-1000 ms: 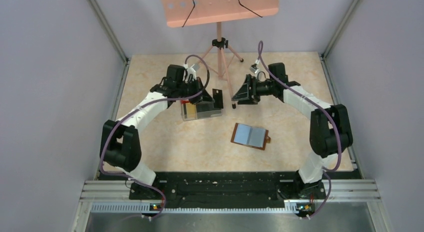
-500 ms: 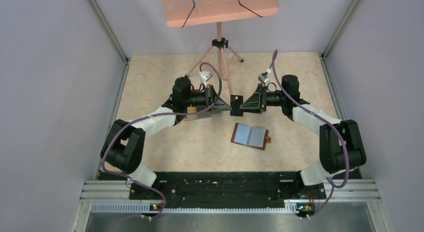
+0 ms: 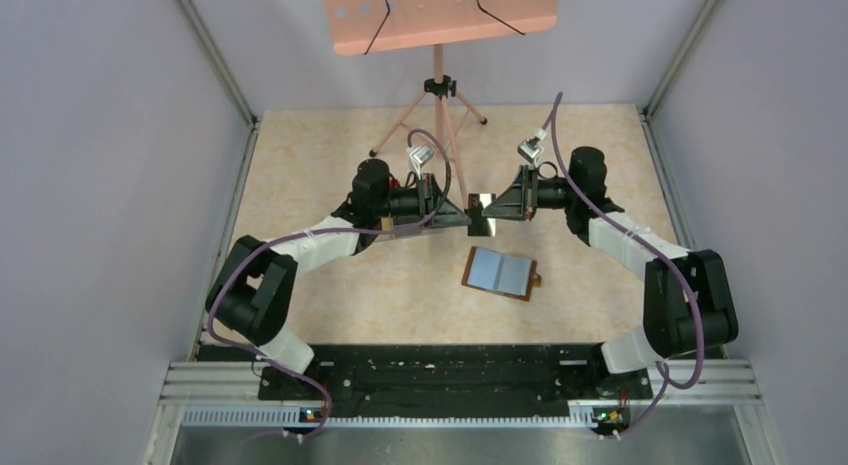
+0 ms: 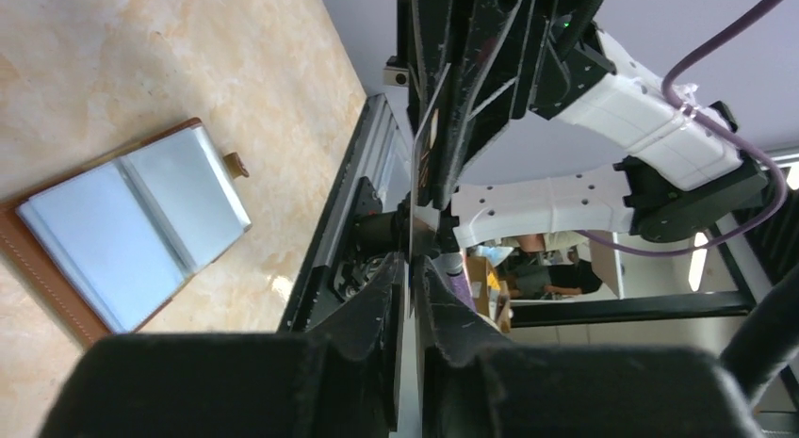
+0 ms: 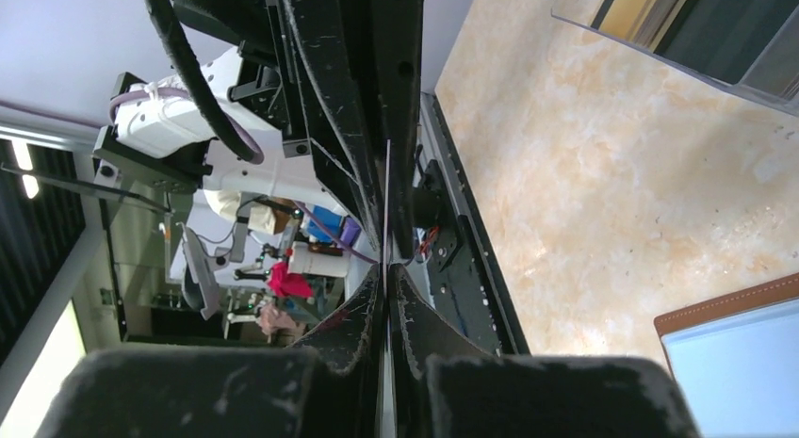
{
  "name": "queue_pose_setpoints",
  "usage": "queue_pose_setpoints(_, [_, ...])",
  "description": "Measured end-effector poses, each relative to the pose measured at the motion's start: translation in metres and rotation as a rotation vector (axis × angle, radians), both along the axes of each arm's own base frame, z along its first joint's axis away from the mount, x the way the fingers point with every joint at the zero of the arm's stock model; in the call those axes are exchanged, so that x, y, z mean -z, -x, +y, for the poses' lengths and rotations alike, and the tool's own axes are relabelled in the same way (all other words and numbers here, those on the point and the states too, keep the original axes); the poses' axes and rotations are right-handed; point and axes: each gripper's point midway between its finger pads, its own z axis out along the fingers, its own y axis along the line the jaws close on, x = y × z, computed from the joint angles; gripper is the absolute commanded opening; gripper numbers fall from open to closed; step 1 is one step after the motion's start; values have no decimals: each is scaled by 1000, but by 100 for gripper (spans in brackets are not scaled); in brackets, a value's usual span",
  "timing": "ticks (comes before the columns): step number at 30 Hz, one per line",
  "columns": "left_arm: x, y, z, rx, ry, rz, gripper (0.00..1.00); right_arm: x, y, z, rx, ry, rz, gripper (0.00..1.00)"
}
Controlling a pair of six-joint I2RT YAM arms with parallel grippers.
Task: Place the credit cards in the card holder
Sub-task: Insert the credit card into the card holder.
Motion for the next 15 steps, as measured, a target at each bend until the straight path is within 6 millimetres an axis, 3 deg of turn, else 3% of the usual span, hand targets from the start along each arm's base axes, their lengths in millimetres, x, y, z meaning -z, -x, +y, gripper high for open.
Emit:
queue_pose_setpoints(2, [3,-1,0,-9,-10,-4,30,-1,0,0,1,0,-8,0])
queue_pose_setpoints(6, [17,-4,2,-37,-61,17,34,8,0,-1,15,24,5,0])
queue_pose_setpoints(9, [34,-5,5,-61,-126,47,35,25,-1,-4,49,80,23,0])
queue_pose_setpoints(15, [88,-1,14,-115,-415,140,34,71,1,-14,121,238,73,0])
